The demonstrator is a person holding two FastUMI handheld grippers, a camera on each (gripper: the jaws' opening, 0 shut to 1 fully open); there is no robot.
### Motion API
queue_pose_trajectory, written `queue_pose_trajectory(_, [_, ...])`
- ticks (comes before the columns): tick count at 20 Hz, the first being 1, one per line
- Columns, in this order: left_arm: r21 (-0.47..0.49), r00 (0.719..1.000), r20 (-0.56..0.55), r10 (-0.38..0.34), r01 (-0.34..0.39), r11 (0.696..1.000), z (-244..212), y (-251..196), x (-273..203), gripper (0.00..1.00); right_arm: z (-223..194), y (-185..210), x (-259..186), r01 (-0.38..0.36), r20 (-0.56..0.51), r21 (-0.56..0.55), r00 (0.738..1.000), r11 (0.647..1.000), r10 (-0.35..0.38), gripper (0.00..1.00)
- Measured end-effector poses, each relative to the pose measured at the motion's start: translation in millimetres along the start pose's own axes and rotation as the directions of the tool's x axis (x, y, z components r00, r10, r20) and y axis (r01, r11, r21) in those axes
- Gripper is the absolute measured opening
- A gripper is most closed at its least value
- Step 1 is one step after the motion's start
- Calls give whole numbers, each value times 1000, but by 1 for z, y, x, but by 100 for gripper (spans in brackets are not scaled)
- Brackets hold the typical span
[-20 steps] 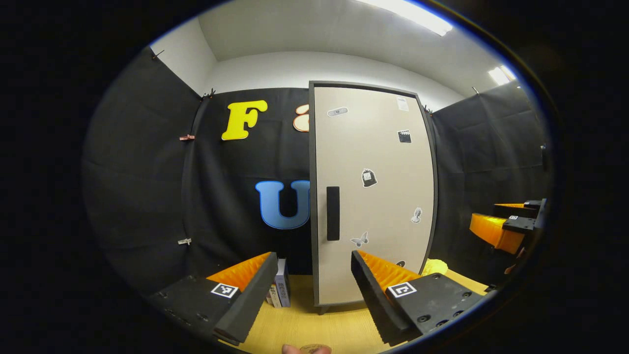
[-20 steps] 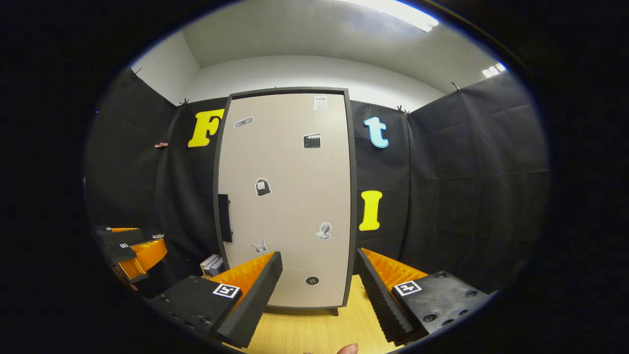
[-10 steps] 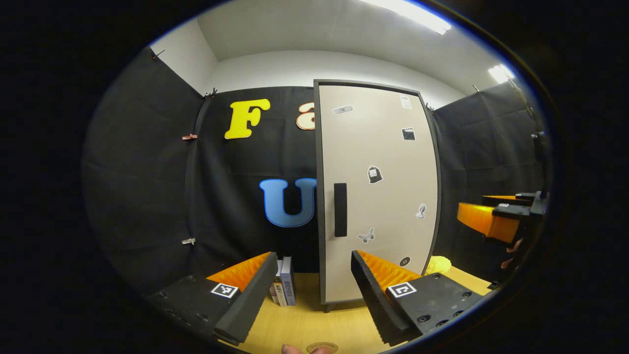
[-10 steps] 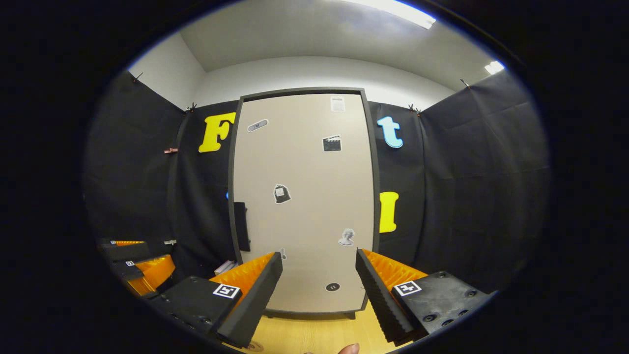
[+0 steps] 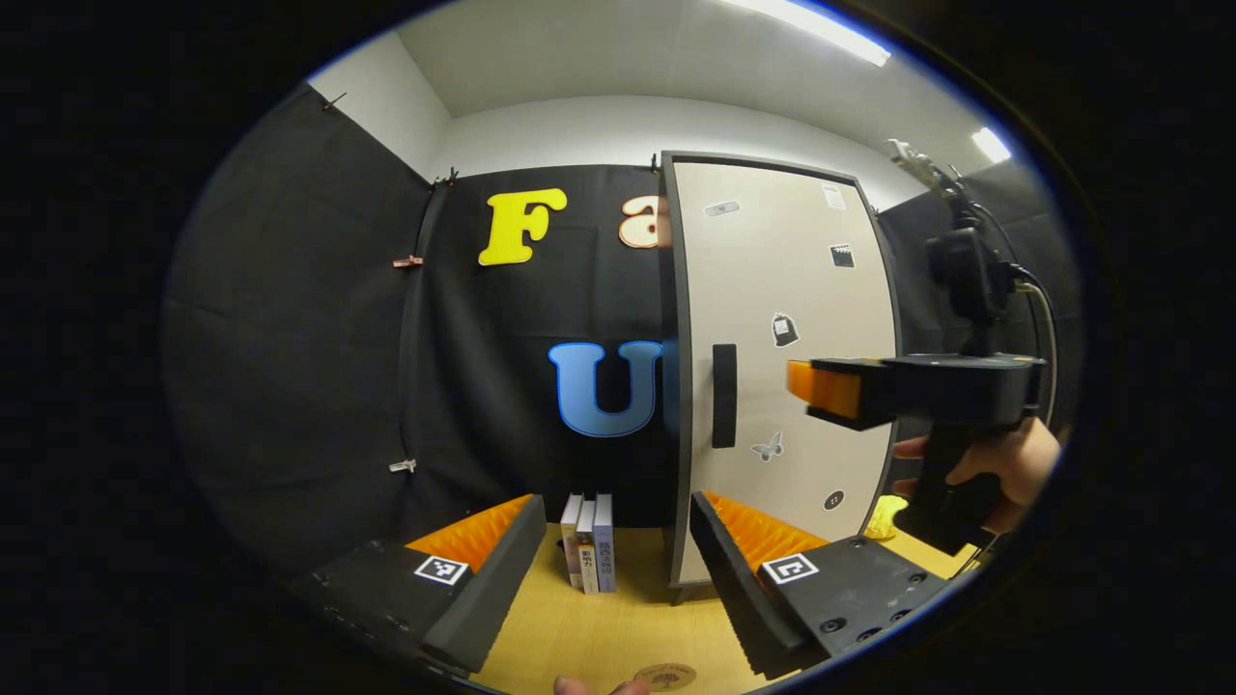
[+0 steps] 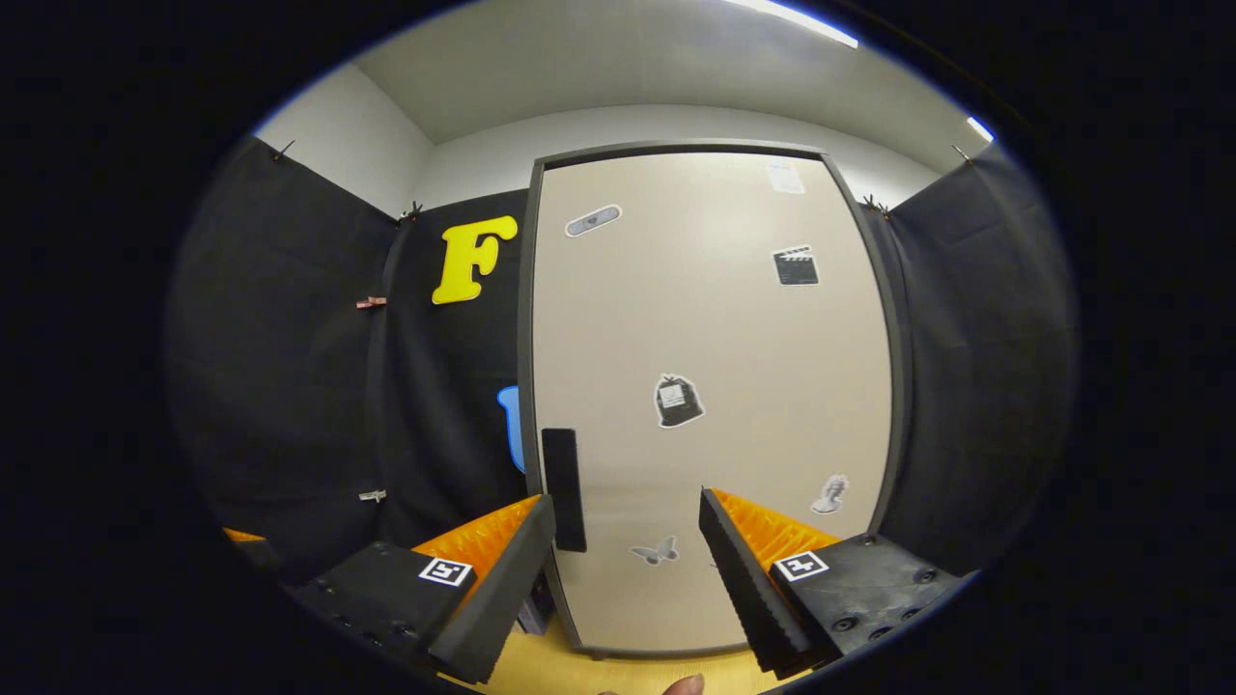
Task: Open the cabinet door with the right hand, grasp the bottle in the cabinet with the left hand and place it on the coaster, then close the cabinet door with the right hand.
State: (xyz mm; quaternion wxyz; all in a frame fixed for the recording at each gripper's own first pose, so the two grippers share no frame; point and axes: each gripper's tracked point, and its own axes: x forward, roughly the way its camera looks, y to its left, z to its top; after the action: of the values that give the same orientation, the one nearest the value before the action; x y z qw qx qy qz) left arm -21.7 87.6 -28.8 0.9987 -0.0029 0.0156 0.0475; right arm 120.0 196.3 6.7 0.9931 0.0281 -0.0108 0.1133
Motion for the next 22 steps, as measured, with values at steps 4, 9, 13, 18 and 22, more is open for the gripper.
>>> queue_pose_trajectory(4, [5, 1000, -7, 21, -21, 1000, -6, 11, 3, 95, -11, 21, 43, 3, -6, -11, 1000, 1000, -3, 97])
queue_pose_trajectory(9, [-6, 999, -20, 35, -35, 999, -12, 20, 8, 95, -35, 30, 88, 38, -40, -15, 998, 999, -39, 97])
queue_pose_trajectory(13, [-13, 998, -28, 49, -49, 999, -15, 24, 8, 95, -55, 36, 110, 52, -78, -24, 995, 998, -54, 77])
queue_pose_trajectory(18, [-11, 998, -36, 60, -60, 998, -16, 25, 2, 95, -55, 41, 106, 9, -89, -29, 996, 1000, -12, 24])
queue_pose_trajectory(22, [-12, 998, -34, 56, -57, 998, -13, 20, -4, 95, -54, 46, 81, -69, -121, 10, 990, 998, 70, 18])
